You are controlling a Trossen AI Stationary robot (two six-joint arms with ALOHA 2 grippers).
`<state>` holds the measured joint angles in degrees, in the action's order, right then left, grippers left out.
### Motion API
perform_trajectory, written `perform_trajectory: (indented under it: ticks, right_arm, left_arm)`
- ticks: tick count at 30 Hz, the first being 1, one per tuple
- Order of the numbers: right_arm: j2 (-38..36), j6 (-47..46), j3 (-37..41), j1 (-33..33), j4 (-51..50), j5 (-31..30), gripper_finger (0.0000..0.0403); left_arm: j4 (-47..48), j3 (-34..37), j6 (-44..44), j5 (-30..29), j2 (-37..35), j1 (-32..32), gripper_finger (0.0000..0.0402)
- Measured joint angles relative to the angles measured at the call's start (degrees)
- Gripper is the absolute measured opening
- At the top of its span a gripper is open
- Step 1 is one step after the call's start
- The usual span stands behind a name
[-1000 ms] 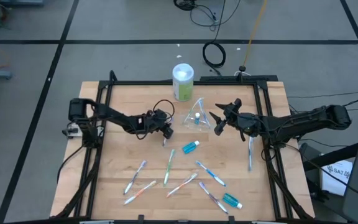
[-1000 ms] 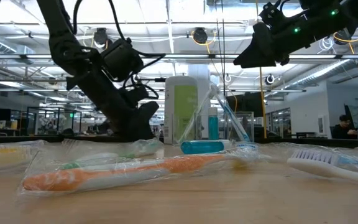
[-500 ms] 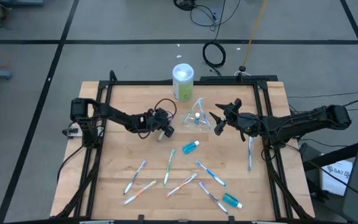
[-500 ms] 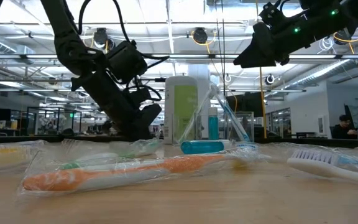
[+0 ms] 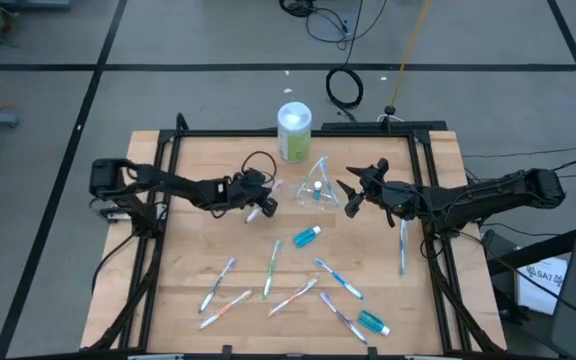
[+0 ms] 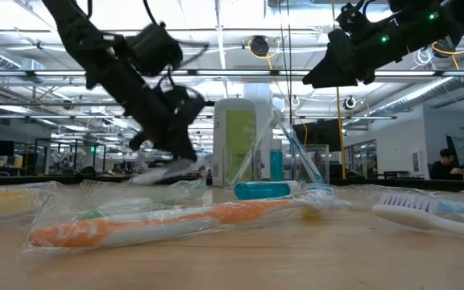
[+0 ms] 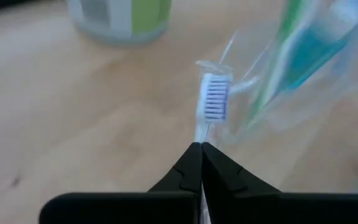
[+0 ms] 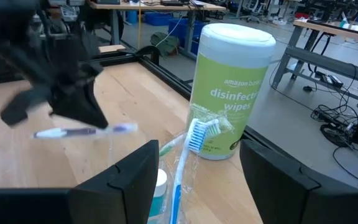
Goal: Pick & Place toothbrushing station
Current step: Put the top middle violet toothbrush into the transparent organizer
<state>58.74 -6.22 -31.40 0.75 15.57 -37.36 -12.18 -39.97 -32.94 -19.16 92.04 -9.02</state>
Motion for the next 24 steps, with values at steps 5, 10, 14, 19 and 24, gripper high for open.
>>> perform_trajectory:
  ticks: [5, 10, 14, 19, 24]
  right_arm:
    - [0.00, 0.00, 0.00, 0.00, 0.00, 0.00, 0.0217]
    - [0.00, 0.00, 0.00, -0.01, 0.02, 0.04, 0.0217]
    - [0.00, 0.00, 0.00, -0.02, 0.02, 0.09, 0.0217]
    - [0.00, 0.00, 0.00, 0.00, 0.09, 0.13, 0.0217]
    - [0.00, 0.00, 0.00, -0.02, 0.44, 0.13, 0.0217]
  left_arm:
    - [-1.74, 0.00, 2.10, -0.83, -6.45, 0.54, 0.0003]
    - [-7.77, 0.00, 5.63, -5.99, -10.64, 2.47, 0.0002]
    - [-20.24, 0.00, 11.84, -7.92, -10.56, 3.70, 0.0003]
    - [-38.15, -0.07, 18.29, -7.93, -7.35, 4.33, 0.0004]
    - [-46.56, -0.11, 19.32, -7.96, -3.36, 3.85, 0.0003]
